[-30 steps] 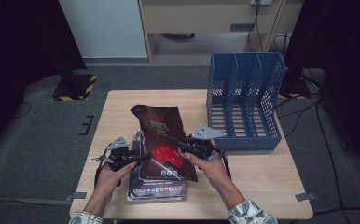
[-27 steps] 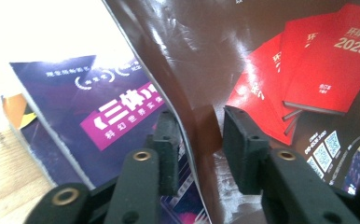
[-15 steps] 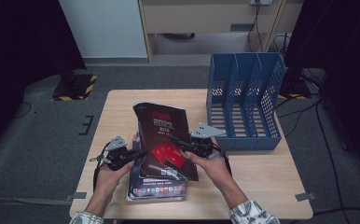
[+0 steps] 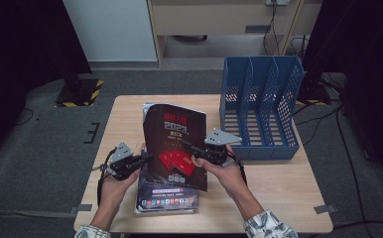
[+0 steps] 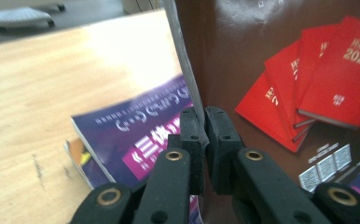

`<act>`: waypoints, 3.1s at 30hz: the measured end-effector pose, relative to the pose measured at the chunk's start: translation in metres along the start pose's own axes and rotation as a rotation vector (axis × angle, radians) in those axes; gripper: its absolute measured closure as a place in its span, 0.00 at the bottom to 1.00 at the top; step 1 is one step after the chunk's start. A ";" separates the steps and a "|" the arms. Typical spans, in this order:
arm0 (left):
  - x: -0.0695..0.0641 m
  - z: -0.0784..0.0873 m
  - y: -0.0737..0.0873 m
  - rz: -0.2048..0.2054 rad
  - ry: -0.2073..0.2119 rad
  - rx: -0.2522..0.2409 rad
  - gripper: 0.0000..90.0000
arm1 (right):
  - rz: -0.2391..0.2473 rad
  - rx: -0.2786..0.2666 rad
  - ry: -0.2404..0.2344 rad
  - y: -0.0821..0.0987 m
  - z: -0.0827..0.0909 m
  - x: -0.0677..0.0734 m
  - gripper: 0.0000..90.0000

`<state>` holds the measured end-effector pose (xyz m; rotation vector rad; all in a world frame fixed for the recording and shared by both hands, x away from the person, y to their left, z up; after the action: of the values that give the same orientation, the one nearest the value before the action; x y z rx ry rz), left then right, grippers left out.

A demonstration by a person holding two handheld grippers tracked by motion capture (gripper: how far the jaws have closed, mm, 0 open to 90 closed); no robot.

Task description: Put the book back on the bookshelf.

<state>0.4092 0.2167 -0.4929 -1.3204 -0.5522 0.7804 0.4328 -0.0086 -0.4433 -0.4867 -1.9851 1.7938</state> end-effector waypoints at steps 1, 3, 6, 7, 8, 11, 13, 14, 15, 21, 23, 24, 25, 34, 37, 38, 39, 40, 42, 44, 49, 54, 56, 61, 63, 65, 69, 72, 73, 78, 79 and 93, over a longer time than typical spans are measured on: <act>0.001 0.001 -0.002 -0.004 -0.010 -0.012 0.96 | 0.006 -0.008 -0.002 -0.002 -0.001 0.000 0.91; 0.002 0.002 -0.004 -0.009 -0.018 -0.027 0.96 | 0.011 -0.023 -0.011 -0.005 -0.004 0.002 0.91; 0.003 0.005 -0.004 0.007 -0.008 -0.034 0.95 | 0.016 -0.020 -0.019 -0.006 -0.004 0.004 0.89; 0.003 0.006 -0.005 0.006 -0.005 -0.038 0.95 | 0.008 -0.019 -0.022 -0.007 -0.004 0.005 0.87; 0.002 0.007 -0.005 0.007 0.001 -0.041 0.95 | 0.002 -0.018 -0.023 -0.007 -0.003 0.005 0.83; 0.001 0.010 -0.006 0.016 0.011 -0.050 0.96 | -0.019 -0.018 -0.024 -0.010 -0.003 0.006 0.76; 0.000 0.011 -0.006 0.018 0.012 -0.052 0.96 | -0.040 -0.033 -0.034 -0.012 -0.004 0.006 0.73; 0.000 0.012 -0.006 0.017 0.010 -0.052 0.96 | -0.048 -0.039 -0.044 -0.012 -0.004 0.007 0.72; 0.000 0.012 -0.006 0.015 0.009 -0.052 0.96 | -0.053 -0.041 -0.055 -0.012 -0.004 0.007 0.71; -0.001 0.012 -0.006 0.017 0.010 -0.057 0.96 | -0.067 -0.043 -0.082 -0.012 -0.004 0.006 0.70; -0.001 0.012 -0.006 0.014 0.010 -0.057 0.96 | -0.068 -0.039 -0.075 -0.012 -0.004 0.006 0.70; -0.001 0.012 -0.007 0.013 0.009 -0.057 0.96 | -0.067 -0.037 -0.070 -0.012 -0.004 0.006 0.70; -0.002 0.011 -0.007 0.009 0.009 -0.057 0.96 | -0.054 -0.033 -0.061 -0.013 -0.004 0.005 0.71; 0.010 0.007 -0.022 -0.001 -0.041 -0.121 0.97 | 0.030 -0.097 -0.037 -0.020 -0.011 0.002 0.91; 0.011 0.010 -0.017 0.011 -0.040 -0.120 0.97 | 0.032 -0.088 -0.045 -0.020 -0.015 0.006 0.86; 0.011 0.010 -0.017 0.011 -0.040 -0.120 0.97 | 0.027 -0.082 -0.052 -0.020 -0.015 0.008 0.85; 0.011 0.012 -0.017 0.011 -0.037 -0.119 0.97 | 0.025 -0.078 -0.060 -0.021 -0.015 0.010 0.82; 0.010 0.013 -0.016 0.012 -0.037 -0.120 0.97 | 0.023 -0.075 -0.063 -0.022 -0.015 0.012 0.81; 0.010 0.014 -0.016 0.013 -0.037 -0.120 0.97 | 0.017 -0.067 -0.065 -0.024 -0.015 0.013 0.75; 0.009 0.014 -0.016 0.013 -0.037 -0.119 0.97 | 0.008 -0.060 -0.068 -0.025 -0.016 0.014 0.72; 0.008 0.016 -0.015 0.006 -0.037 -0.117 0.97 | -0.040 -0.067 -0.091 -0.030 -0.016 0.015 0.54; 0.008 0.016 -0.015 0.003 -0.038 -0.116 0.97 | -0.051 -0.074 -0.101 -0.041 -0.016 0.012 0.45; 0.008 0.016 -0.015 0.005 -0.040 -0.116 0.97 | -0.050 -0.070 -0.109 -0.045 -0.016 0.011 0.54; 0.010 0.016 -0.014 0.015 -0.037 -0.115 0.97 | -0.037 -0.036 -0.129 -0.047 -0.019 0.011 0.71; 0.010 0.017 -0.014 0.018 -0.033 -0.117 0.97 | -0.045 -0.027 -0.140 -0.048 -0.021 0.011 0.72; 0.011 0.017 -0.014 0.020 -0.035 -0.116 0.97 | -0.042 -0.018 -0.143 -0.046 -0.024 0.012 0.75; 0.013 0.017 -0.013 0.031 -0.040 -0.117 0.96 | -0.042 -0.025 -0.123 -0.046 -0.026 0.009 0.94; 0.014 0.017 -0.012 0.037 -0.050 -0.123 0.93 | -0.048 -0.034 -0.098 -0.047 -0.026 0.006 0.96; 0.016 0.017 -0.011 0.037 -0.065 -0.124 0.89 | -0.042 -0.036 -0.092 -0.047 -0.026 0.006 0.96; 0.028 0.018 -0.005 0.066 -0.146 -0.105 0.50 | -0.041 -0.033 -0.071 -0.049 -0.027 0.003 0.96; 0.031 0.019 -0.003 0.075 -0.161 -0.098 0.43 | -0.045 -0.033 -0.061 -0.049 -0.028 0.001 0.96; 0.063 0.027 0.023 0.083 -0.299 0.028 0.09 | -0.031 -0.045 0.090 -0.077 -0.031 -0.035 0.96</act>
<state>0.4247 0.2839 -0.5146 -1.2140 -0.7229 1.0600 0.4806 -0.0083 -0.3666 -0.5383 -1.9649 1.6825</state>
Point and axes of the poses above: each handheld gripper's, and its own axes: z roughly backward along the jaws, y roughly out of its underside, x roughly to its left, the point moved 6 cm from there along -z, roughly forward along the jaws, and after that the axes turned 15 degrees about -x, right-handed, at the moved point
